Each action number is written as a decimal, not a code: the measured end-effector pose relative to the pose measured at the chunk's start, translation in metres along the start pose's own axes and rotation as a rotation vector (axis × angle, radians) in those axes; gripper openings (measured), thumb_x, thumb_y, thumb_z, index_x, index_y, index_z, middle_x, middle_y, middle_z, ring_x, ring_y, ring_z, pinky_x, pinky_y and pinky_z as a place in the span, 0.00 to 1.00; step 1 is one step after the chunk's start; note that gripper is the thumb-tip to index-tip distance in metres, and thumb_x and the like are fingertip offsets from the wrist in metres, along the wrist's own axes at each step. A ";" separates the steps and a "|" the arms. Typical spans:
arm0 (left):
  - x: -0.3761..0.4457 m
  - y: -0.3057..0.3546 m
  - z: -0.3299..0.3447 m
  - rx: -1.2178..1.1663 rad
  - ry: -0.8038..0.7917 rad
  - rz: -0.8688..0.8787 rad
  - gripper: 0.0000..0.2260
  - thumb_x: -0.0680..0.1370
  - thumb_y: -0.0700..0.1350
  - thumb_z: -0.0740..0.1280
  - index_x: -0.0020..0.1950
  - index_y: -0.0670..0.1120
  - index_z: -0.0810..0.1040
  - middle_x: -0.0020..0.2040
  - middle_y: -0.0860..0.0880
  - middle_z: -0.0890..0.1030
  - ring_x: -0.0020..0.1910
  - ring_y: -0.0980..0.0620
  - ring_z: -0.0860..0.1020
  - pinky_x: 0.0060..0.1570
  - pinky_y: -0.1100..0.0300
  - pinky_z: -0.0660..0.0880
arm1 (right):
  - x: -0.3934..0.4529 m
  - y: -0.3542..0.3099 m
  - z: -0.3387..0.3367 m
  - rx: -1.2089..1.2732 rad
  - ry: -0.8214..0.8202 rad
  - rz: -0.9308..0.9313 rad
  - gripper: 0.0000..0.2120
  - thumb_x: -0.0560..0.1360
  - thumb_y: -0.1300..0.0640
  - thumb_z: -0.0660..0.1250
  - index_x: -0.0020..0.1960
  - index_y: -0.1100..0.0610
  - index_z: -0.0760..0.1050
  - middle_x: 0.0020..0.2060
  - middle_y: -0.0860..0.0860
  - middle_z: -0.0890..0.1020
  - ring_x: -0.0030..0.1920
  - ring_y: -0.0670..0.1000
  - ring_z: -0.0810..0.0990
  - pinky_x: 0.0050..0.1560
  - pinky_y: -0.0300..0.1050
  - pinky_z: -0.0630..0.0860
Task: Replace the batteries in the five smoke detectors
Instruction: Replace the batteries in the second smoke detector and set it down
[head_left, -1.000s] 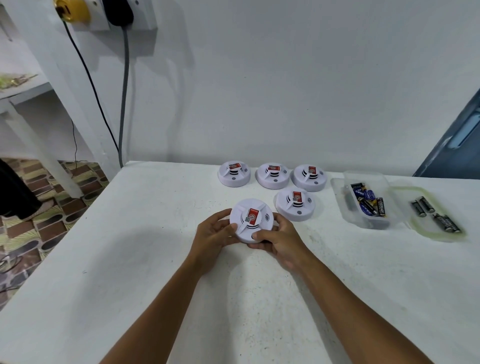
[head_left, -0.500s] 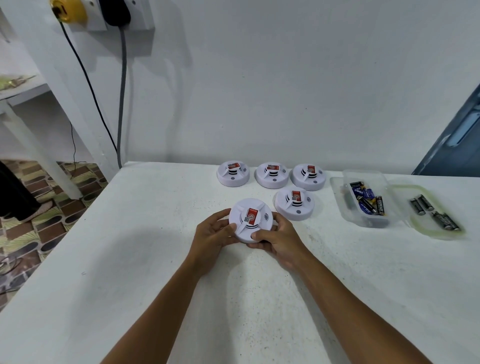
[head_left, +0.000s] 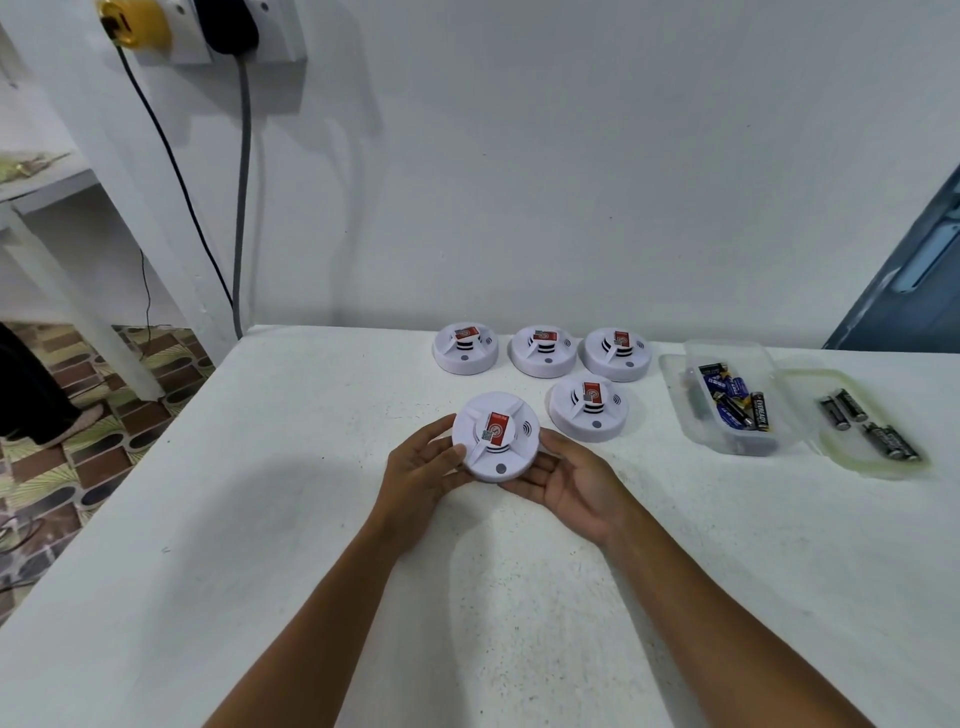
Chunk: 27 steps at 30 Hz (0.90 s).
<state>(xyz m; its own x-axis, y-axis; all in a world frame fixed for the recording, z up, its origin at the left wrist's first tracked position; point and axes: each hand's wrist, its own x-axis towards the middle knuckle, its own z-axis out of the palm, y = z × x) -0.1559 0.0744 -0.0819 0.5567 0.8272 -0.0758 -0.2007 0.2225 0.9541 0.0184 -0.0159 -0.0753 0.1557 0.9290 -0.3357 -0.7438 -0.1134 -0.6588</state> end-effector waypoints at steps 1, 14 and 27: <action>0.000 0.000 0.000 0.001 0.002 -0.003 0.17 0.78 0.35 0.64 0.67 0.41 0.73 0.58 0.42 0.82 0.56 0.41 0.81 0.52 0.50 0.80 | 0.000 0.000 0.000 -0.001 0.002 0.000 0.23 0.74 0.59 0.64 0.66 0.67 0.70 0.59 0.66 0.79 0.60 0.64 0.78 0.57 0.60 0.78; 0.000 0.001 0.001 -0.003 0.016 -0.011 0.17 0.78 0.35 0.64 0.67 0.41 0.73 0.58 0.43 0.82 0.56 0.42 0.81 0.53 0.50 0.80 | 0.001 0.000 -0.001 -0.012 0.004 0.005 0.21 0.78 0.59 0.61 0.68 0.67 0.69 0.60 0.66 0.78 0.62 0.65 0.77 0.62 0.62 0.74; -0.004 0.003 0.005 0.016 0.013 0.000 0.15 0.79 0.36 0.63 0.64 0.45 0.75 0.56 0.48 0.84 0.55 0.45 0.82 0.48 0.55 0.81 | -0.001 0.000 0.000 -0.010 0.014 -0.011 0.24 0.74 0.59 0.65 0.67 0.68 0.70 0.60 0.67 0.78 0.62 0.65 0.77 0.60 0.62 0.75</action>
<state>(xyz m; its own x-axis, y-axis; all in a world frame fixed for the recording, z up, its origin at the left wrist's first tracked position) -0.1546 0.0695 -0.0770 0.5462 0.8339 -0.0798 -0.1877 0.2146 0.9585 0.0177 -0.0171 -0.0748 0.1730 0.9253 -0.3376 -0.7353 -0.1067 -0.6693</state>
